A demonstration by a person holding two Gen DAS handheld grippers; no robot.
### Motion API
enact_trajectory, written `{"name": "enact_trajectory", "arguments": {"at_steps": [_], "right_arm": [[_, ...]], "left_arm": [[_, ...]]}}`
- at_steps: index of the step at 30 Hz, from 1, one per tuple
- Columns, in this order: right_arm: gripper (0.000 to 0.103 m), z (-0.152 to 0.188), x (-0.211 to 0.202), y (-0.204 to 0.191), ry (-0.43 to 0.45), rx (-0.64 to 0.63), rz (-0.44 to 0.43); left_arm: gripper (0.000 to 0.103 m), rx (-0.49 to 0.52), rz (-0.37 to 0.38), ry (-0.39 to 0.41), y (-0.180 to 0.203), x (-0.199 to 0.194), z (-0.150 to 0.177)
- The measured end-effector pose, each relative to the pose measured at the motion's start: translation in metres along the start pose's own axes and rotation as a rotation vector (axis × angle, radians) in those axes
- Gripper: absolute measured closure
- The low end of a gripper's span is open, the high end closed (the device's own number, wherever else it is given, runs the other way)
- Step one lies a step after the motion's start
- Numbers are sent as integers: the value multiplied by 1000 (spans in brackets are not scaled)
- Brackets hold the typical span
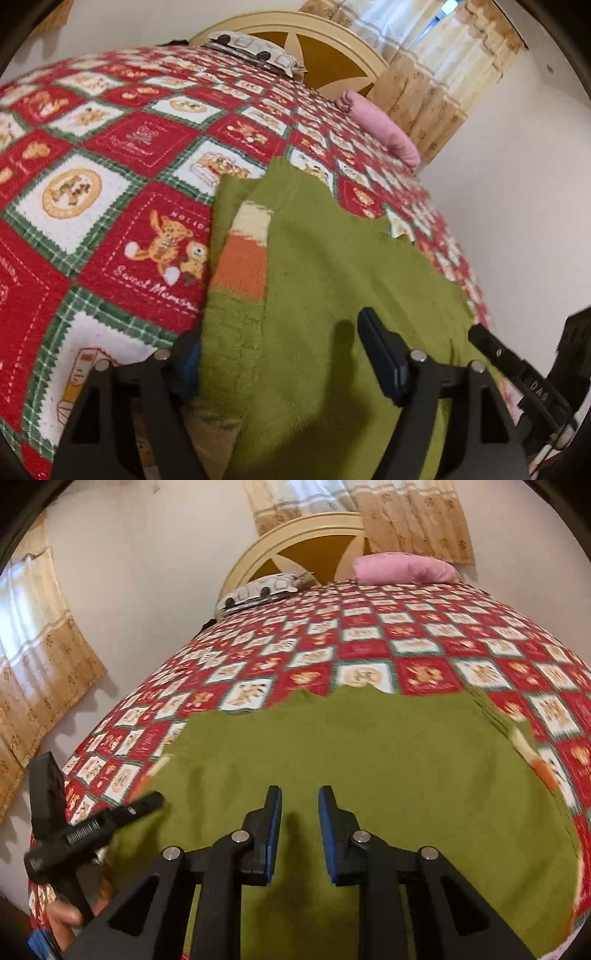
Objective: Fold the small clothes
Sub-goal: 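Grasp the striped sweater edge with the left gripper and lift it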
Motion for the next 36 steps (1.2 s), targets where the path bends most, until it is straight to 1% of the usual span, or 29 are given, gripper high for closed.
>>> {"name": "enact_trajectory", "arguments": {"at_steps": [2,3,4,6,7,8,10,13,16,21,24,28,32,36], "right_arm": [[82,16,27,2,-69,-33,62],[82,24,36,5,-80,-38,75],[82,22,34,6,-54,-39,62],[82,22,33,8,-57,-21,48],[82,22,33,9,-53,-19,43],[82,22,33,9,-49,-18,39],[82,22,33,9,-48,-17,38],[82,21,32,10,-44,-22,41],[82,20,33,10,-44,-12,30],[82,21,32,10,-44,-1,14],[82,21,32,12,-44,3,8],[82,21,31,12,-43,9,2],[82,21,31,12,-44,15,-5],[82,22,30,12,-44,15,-6]], "left_arm": [[32,33,-18,-8,4,2,-1],[43,35,-21,-10,3,2,-1],[55,31,-27,-10,1,1,-1],[62,6,-29,-3,-4,-1,-1],[69,-12,-27,2,-7,-2,-1],[74,-19,-31,5,-9,-3,-1],[82,-11,-47,12,-7,-4,-2],[85,38,-96,14,2,-6,-6],[87,79,-134,26,13,-13,-13],[87,201,-142,71,49,-22,-24],[87,248,-146,72,68,-20,-26],[88,314,-198,63,86,-13,-23],[88,347,-217,56,92,-8,-18],[88,350,-218,53,97,-5,-16]]}}
Point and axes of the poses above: each gripper's, at about its wrist camera, not at the fingertips, and x roughly the way its jaws point, y to its right, z to its underside, the point moved 7 cm from there along x, roughly the way its jaws point, and after that the axes turned 9 degrees about x, right-handed, at the moved point
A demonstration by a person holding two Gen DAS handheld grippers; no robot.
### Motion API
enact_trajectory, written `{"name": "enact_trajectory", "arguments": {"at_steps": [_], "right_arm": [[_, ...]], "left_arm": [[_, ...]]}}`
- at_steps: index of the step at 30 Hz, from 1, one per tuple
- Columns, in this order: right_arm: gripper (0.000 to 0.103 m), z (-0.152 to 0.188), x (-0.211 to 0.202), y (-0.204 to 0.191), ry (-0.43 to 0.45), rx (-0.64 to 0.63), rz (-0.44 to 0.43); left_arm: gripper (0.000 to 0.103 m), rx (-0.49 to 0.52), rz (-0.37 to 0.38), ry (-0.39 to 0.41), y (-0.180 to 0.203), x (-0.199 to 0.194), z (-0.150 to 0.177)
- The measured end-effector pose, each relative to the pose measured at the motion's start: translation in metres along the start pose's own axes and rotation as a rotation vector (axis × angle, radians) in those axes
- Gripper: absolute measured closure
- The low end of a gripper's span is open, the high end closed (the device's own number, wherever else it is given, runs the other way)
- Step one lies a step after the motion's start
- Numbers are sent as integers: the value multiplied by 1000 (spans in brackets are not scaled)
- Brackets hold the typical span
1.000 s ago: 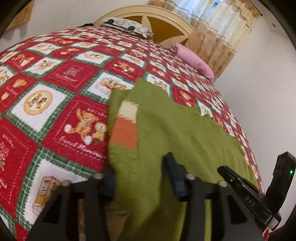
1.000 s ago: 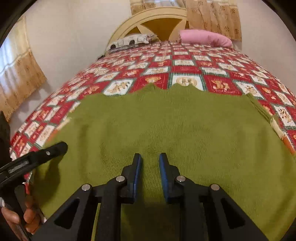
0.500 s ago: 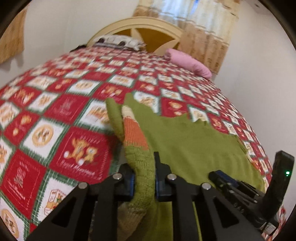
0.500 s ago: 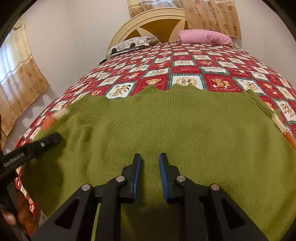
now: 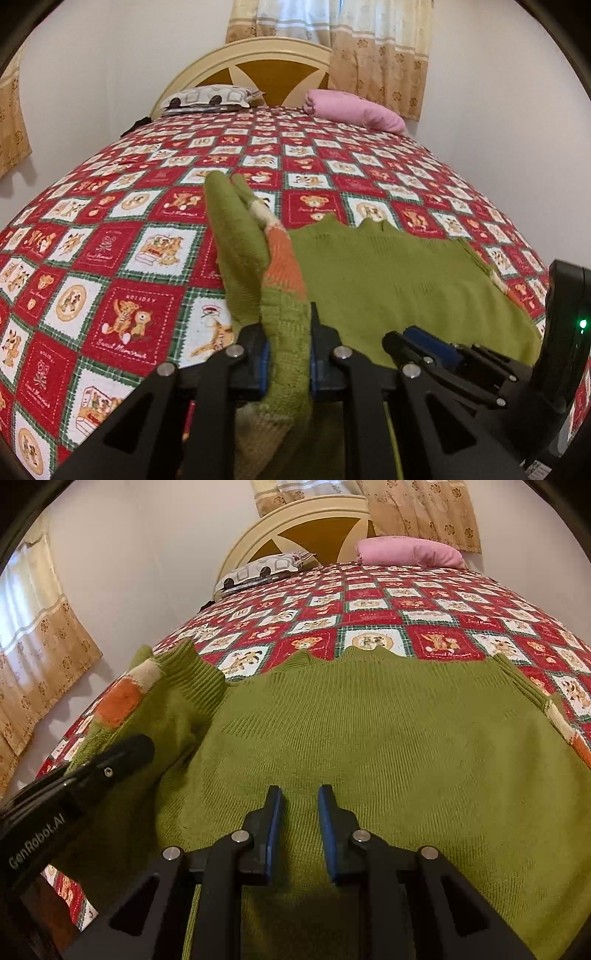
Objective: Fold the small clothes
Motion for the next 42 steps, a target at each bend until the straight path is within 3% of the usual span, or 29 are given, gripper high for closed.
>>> {"name": "enact_trajectory", "arguments": {"at_steps": [7,12,13,16,21,22,29,36,39,42], "right_arm": [[80,-3,-1,-2,-27,10,-5],[77,-25,-13,-7,-41,21,-80],[75,-32,-16,-10,-46,31,-111],[50,-52,-16,-21,-81,72,-217],[46,-79,6,-57,-165,23,-326],[41,-81,15,-65,-199,8,-346],[39,-64,71,-83,-370,-92,-307],[39,-60,81,-85,-416,-57,-411],[39,-59,78,-96,-443,-100,-436],[29,-57,77,-109,-444,-178,-443]], "left_arm": [[88,3,2,-4,3,2,1],[88,3,10,-3,3,3,2],[88,3,11,-4,4,3,2],[88,2,15,-5,6,5,3],[87,21,9,-6,11,6,5],[87,24,8,-7,12,7,4],[88,57,-1,-8,18,12,5],[87,85,-18,-6,21,15,5],[87,98,-25,-4,23,17,5],[87,108,-31,-3,25,17,5]]}}
Point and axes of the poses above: each gripper's, at about its wrist camera, not at the fingertips, and x roughly the way its jaws point, y to its right, z to its underside, the point moved 7 cm from there along x, roughly the way its jaws point, and after that the axes turned 9 degrees about x, right-handed, at the moved point
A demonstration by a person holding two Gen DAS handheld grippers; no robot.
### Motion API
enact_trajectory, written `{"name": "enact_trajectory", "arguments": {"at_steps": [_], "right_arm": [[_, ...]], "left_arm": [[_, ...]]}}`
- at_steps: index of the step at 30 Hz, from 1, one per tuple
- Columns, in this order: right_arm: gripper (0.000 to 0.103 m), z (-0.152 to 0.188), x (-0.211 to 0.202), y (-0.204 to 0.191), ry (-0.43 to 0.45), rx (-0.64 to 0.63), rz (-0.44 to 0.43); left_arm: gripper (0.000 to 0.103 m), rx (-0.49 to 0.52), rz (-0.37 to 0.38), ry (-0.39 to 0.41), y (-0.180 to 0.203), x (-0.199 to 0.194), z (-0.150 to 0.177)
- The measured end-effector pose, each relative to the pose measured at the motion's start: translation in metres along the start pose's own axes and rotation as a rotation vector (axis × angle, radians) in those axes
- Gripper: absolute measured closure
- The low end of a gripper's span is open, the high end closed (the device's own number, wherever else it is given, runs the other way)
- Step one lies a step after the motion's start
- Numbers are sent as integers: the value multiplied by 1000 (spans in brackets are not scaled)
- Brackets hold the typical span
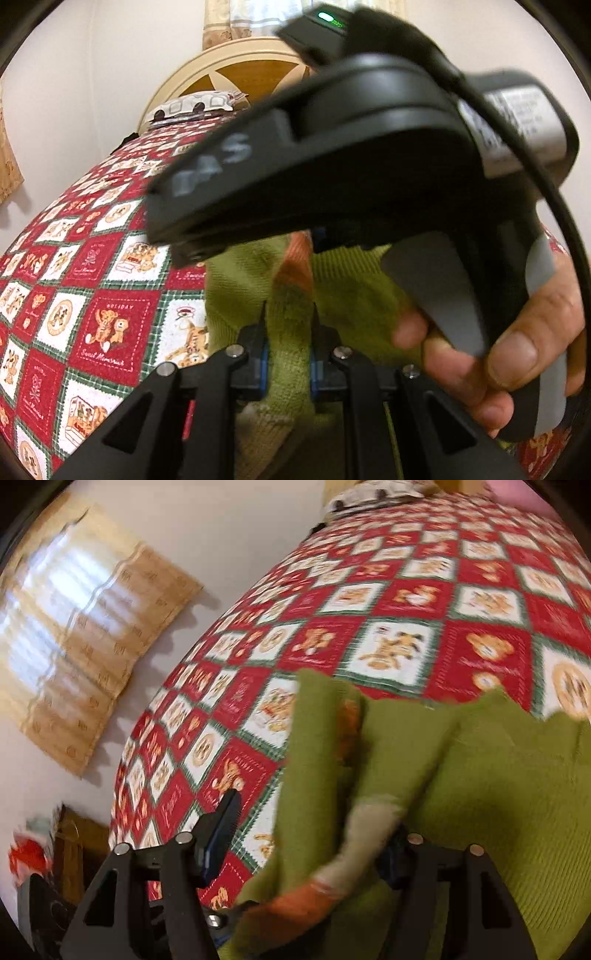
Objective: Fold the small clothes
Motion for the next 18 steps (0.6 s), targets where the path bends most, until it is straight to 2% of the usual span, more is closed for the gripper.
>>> {"name": "enact_trajectory", "arguments": {"at_steps": [4,6,7,10,14,18], "right_arm": [[29,2,13,5,-29,-67,92],[55,3,13,11,-9,-86,145],[69,3,12,14,-6,-60,116],[80,3,4,23,41,5,70],[86,4,-9,22,92,3,86],[87,5,-26,15,132,-39,138]], "left_arm": [[88,13,-4,-2,2,2,0],[88,13,-4,-3,1,3,0],[88,12,0,-5,1,3,1],[88,8,9,-2,1,3,1],[88,-20,56,20,-1,-3,1],[88,-39,102,36,-5,-9,-4]]}}
Point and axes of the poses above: each gripper's, at about its wrist camera, not at the fingertips, and x roughly the way its jaws point, y to its right, z to its underside, the point moved 7 cm from there along x, roughly the way its jaws point, and after that the axes turned 9 degrees about x, right-handed, at the moved point
